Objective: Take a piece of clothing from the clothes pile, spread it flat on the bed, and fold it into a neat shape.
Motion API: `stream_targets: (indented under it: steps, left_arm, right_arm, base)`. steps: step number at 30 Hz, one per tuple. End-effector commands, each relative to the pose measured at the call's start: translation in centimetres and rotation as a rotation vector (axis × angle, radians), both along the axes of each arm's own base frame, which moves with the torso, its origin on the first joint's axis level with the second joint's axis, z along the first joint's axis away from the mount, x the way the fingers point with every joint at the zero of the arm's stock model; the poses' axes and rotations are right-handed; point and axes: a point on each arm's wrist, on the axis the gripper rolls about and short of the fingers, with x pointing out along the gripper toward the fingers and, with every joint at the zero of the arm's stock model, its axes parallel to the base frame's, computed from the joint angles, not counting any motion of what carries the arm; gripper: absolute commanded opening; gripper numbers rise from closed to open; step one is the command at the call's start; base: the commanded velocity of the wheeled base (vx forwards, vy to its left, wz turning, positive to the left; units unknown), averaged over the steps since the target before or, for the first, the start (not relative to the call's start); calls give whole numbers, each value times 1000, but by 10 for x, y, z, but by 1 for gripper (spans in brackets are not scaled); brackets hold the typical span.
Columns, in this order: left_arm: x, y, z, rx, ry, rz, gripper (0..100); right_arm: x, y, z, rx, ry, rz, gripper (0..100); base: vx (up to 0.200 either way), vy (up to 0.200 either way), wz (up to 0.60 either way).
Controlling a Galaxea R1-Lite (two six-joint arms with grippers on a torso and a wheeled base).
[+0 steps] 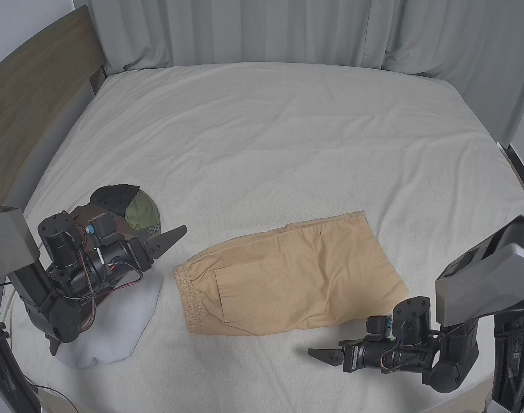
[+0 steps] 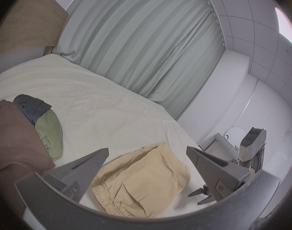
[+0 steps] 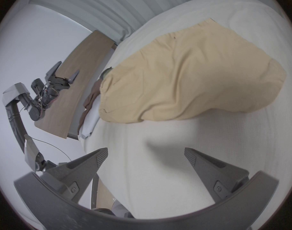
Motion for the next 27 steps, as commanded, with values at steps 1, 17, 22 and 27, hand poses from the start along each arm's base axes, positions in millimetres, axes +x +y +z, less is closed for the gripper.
stream_targets:
  steps: [1, 17, 22, 27]
  left_arm:
    - [-6, -1, 4, -1, -8, -12, 100]
    - [-21, 0, 22, -8, -52, -65, 100]
    - [-24, -1, 20, -8, -38, -74, 100]
    - [-26, -3, 20, -8, -37, -82, 100]
  right_arm:
    - [-5, 4, 32, 77, -78, 33, 100]
    - [18, 6, 112, 311, -355, 57, 100]
    - [17, -16, 120, 350, -328, 2, 100]
    - [18, -26, 136, 382, -380, 0, 100]
  base:
    - [0, 0, 0]
    - [0, 0, 0]
    - [0, 0, 0]
    - [0, 0, 0]
